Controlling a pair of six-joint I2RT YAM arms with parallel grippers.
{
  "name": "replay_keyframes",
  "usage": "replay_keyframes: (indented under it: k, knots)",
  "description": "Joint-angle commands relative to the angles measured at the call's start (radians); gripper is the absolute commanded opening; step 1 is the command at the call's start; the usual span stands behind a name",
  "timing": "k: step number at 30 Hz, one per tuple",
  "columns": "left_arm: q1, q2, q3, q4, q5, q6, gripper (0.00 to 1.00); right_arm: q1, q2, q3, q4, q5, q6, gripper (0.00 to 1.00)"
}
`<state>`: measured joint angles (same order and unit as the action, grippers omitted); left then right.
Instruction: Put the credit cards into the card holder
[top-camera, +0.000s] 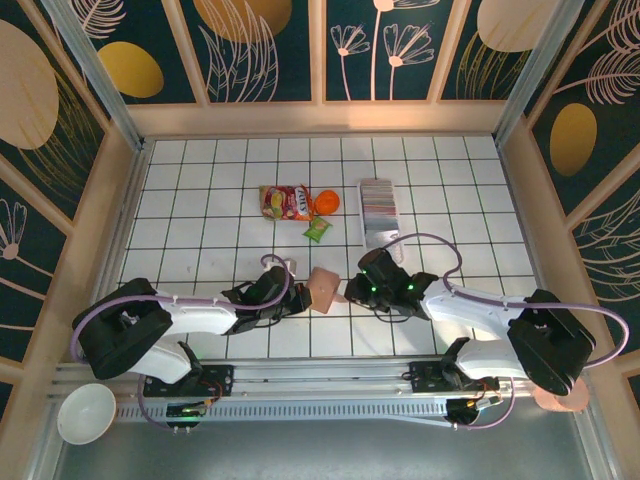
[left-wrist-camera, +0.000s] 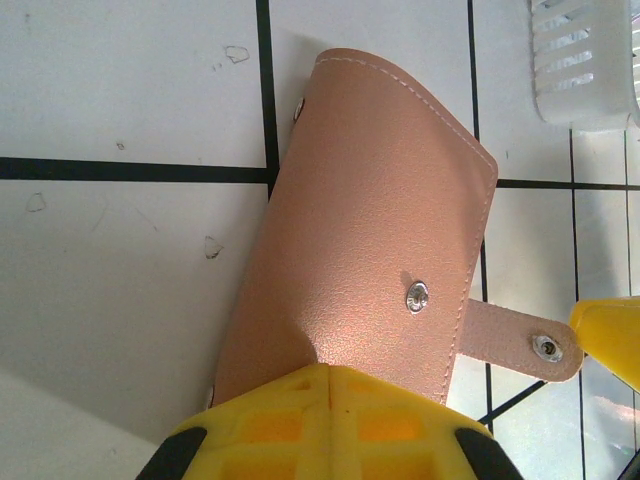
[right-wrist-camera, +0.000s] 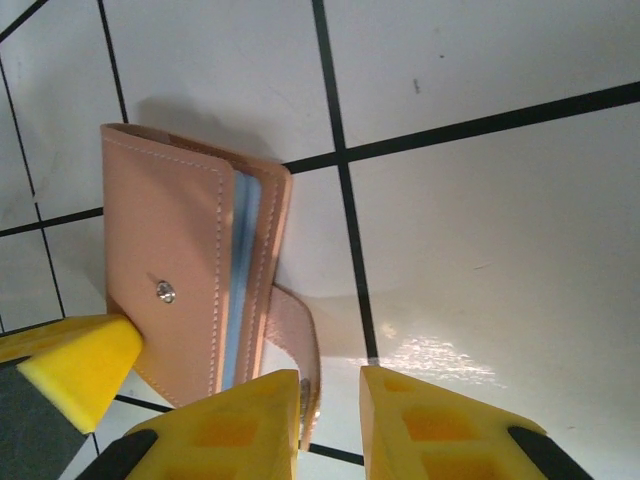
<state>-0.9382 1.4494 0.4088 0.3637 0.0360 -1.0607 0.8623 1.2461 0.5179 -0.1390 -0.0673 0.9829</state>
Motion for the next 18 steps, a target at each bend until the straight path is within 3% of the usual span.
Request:
replay_keyframes:
  k: [1,12,18]
  knots:
    - [-0.002,0.052,-0.042,-0.121,0.02,-0.009,0.0,0.009,-0.023,-0.021,-0.039,0.044,0.023,0.23]
    - [-0.002,0.058,-0.039,-0.12,0.022,-0.01,0.0,0.024,0.015,-0.027,0.062,0.001,0.034,0.17]
    - [-0.003,0.06,-0.037,-0.114,0.026,-0.009,0.0,0.031,0.026,-0.02,0.069,0.0,0.039,0.05]
